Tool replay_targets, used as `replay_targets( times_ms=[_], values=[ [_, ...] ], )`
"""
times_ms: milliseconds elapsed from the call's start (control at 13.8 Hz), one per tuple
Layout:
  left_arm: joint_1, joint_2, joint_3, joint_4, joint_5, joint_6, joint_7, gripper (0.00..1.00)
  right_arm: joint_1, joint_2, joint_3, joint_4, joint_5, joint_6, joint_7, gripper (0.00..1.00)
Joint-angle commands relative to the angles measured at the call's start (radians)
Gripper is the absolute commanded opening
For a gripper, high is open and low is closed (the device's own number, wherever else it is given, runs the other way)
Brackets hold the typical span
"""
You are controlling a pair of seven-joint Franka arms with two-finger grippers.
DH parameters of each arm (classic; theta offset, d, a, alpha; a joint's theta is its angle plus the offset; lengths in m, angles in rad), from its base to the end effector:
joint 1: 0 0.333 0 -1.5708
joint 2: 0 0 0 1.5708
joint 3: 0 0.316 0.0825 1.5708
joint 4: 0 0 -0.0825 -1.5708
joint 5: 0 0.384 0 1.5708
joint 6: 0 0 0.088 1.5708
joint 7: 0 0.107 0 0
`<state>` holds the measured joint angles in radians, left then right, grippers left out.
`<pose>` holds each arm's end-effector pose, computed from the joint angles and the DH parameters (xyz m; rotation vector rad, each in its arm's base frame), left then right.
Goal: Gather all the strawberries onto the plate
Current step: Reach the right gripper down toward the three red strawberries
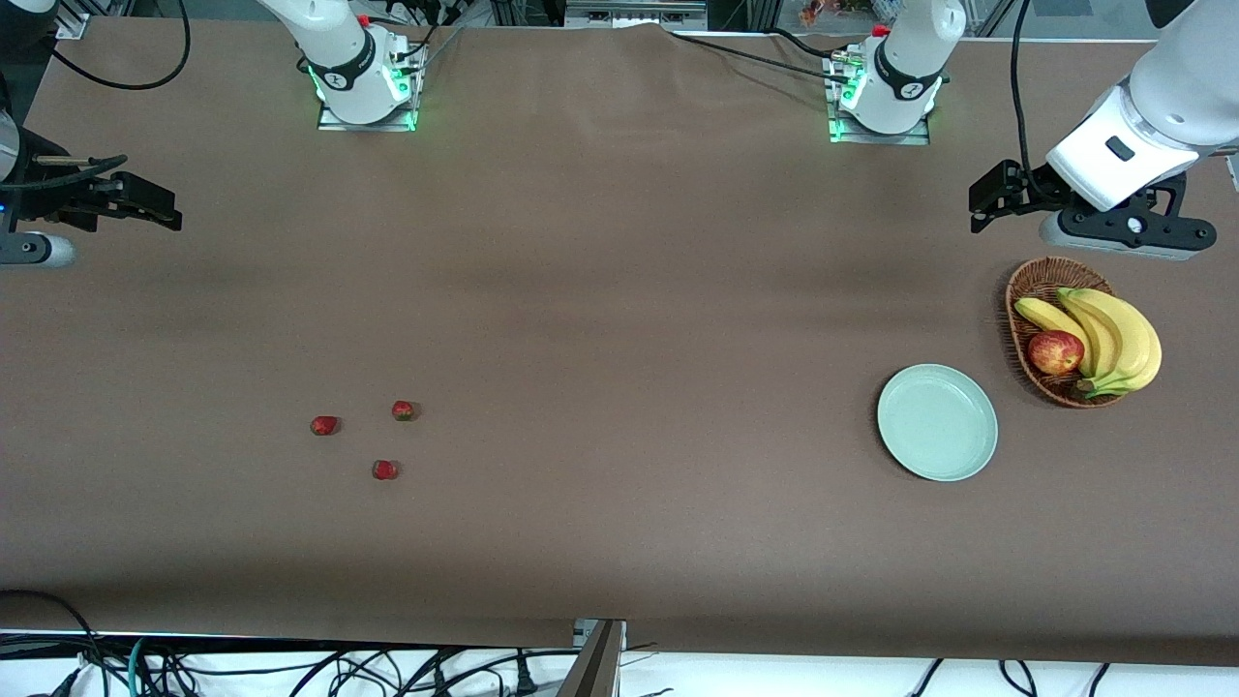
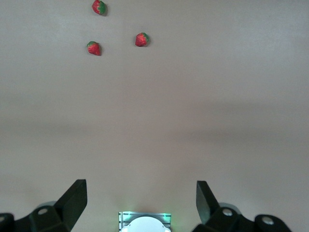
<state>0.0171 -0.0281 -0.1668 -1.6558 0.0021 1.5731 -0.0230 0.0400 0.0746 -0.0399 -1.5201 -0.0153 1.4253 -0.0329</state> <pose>0.5376 -0.0821 0.5999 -3.1227 0.1979 0.0848 0.5604 -0.0009 0.5950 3.1145 0.0497 -0.2648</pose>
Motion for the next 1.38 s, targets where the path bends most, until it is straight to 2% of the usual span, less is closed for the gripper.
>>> replay_targets(
  times_ms=[0,725,870,1305],
  values=[
    [0.0,0.017,0.001,0.031,0.013,-0.007,-0.002,1.0,0.0,0.01,0.003,0.02,-0.008,-0.009,-0.013,1.0],
    [0.0,0.017,0.001,0.03,0.015,-0.011,-0.002,1.0,0.017,0.066,0.011,0.021,-0.011,-0.006,-0.007,1.0],
    [0.0,0.017,0.001,0.03,0.013,-0.012,-0.002,1.0,0.017,0.134,0.011,0.02,-0.009,0.01,0.002,1.0],
    [0.001,0.017,0.004,0.028,0.015,-0.018,0.0,1.0,0.031,0.335,0.012,0.02,0.0,0.26,0.007,1.0]
  ],
)
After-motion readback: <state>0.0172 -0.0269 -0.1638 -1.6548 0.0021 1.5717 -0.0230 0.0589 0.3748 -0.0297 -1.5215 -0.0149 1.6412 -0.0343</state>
